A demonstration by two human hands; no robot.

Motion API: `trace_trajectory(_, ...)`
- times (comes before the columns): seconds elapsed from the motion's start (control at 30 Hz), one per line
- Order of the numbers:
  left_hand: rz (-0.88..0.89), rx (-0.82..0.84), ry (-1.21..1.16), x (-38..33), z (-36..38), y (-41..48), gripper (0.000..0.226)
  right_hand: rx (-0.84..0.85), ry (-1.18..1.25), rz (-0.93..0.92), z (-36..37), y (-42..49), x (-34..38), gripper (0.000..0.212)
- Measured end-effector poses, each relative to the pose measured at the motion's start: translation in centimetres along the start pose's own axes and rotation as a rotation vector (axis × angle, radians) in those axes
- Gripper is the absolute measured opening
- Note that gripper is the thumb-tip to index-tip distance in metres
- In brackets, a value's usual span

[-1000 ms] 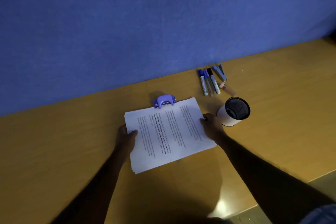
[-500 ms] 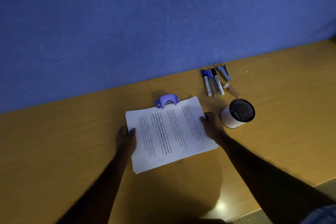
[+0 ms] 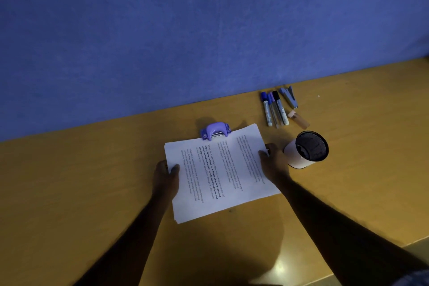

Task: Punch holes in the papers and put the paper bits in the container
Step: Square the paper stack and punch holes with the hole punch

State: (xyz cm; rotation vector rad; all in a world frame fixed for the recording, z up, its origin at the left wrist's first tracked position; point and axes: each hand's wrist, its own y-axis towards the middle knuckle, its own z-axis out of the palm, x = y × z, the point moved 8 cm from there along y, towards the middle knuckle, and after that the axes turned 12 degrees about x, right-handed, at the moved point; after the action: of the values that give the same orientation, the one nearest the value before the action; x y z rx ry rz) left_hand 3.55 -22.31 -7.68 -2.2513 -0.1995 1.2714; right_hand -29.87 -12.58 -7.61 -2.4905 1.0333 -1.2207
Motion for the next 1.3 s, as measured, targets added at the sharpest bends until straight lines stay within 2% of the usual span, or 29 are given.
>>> trace_trajectory(0.47,-0.007,-0.016,-0.096,0.5,0.2,0.7,0.028,0.048,-0.145,0.014,-0.5,1.0,2.0,0.040)
trace_trajectory(0.53,-0.008,-0.026,-0.105,0.4,0.1,0.7,0.029,-0.005,-0.275,-0.040,-0.9,0.7,3.4,0.048)
trace_trajectory(0.6,-0.004,-0.028,-0.106,0.5,0.2,0.7,0.029,-0.079,-0.368,-0.185,-1.1,0.5,5.8,0.051)
trace_trajectory(0.7,0.000,-0.049,-0.109,0.5,0.2,0.6,0.027,0.046,-0.354,-0.427,0.4,1.6,10.2,0.038)
trace_trajectory(0.77,0.012,-0.074,-0.115,0.5,0.1,0.5,0.026,0.160,-0.315,-0.506,1.8,3.0,12.7,0.033)
trace_trajectory(0.93,0.012,-0.116,-0.102,0.3,0.3,0.2,0.025,0.361,-0.483,-0.524,4.6,6.1,15.3,0.033)
trace_trajectory(1.07,0.005,-0.133,-0.103,0.3,0.5,0.0,0.027,0.378,-0.574,-0.589,5.2,6.5,16.2,0.025)
trace_trajectory(1.3,-0.010,-0.153,-0.143,0.6,0.3,0.1,0.025,0.469,-0.565,-0.584,6.0,6.8,16.1,0.026)
